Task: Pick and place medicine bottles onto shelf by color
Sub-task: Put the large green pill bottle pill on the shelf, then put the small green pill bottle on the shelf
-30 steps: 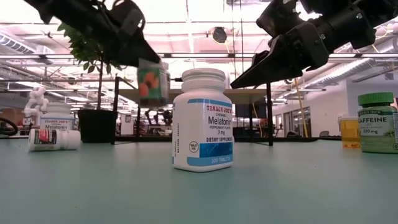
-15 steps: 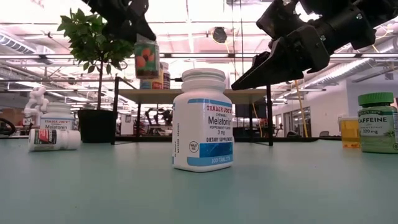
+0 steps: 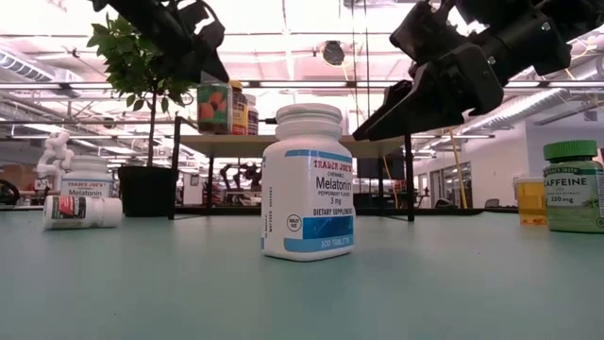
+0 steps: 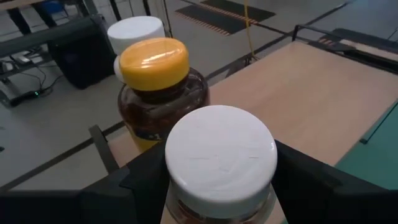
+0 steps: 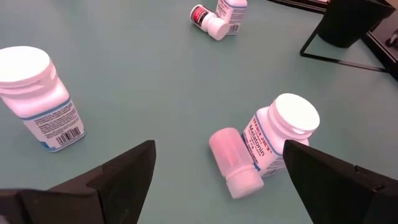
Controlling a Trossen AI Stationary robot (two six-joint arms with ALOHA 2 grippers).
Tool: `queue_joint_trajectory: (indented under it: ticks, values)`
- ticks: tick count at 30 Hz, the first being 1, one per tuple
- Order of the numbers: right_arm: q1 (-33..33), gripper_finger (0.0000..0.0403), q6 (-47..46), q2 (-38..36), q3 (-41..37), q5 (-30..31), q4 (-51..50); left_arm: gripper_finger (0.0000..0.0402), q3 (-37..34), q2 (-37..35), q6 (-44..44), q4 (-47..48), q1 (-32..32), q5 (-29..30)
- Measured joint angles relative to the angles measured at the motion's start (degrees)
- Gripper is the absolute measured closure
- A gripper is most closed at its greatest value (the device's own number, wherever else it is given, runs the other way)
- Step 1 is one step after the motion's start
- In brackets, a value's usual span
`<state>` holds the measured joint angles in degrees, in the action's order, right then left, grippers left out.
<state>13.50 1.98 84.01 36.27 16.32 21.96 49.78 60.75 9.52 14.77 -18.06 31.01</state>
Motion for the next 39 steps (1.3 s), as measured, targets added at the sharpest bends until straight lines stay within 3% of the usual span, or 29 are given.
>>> queue_joint_trajectory:
  ticks: [11,19,28,39]
  values:
    - [-0.8,0.0055,-1.4,0.0,0.0,0.2,0.0,0.0156,0.1,4.3,1.6,-3.0,0.0,-1.4]
    - [-0.8,0.0055,-1.7,0.0,0.0,0.3,-0.5,0.0113,0.1,5.8,0.2,-5.4,0.0,-0.9]
    - [-0.8,0.0055,-1.6,0.0,0.0,0.3,-0.8,0.0075,-0.1,4.6,-4.4,-5.2,-0.1,0.8]
    - [-0.8,0.0055,-2.8,0.0,0.0,0.1,0.0,0.0069,-0.1,-1.2,-9.5,-5.6,2.1,1.0]
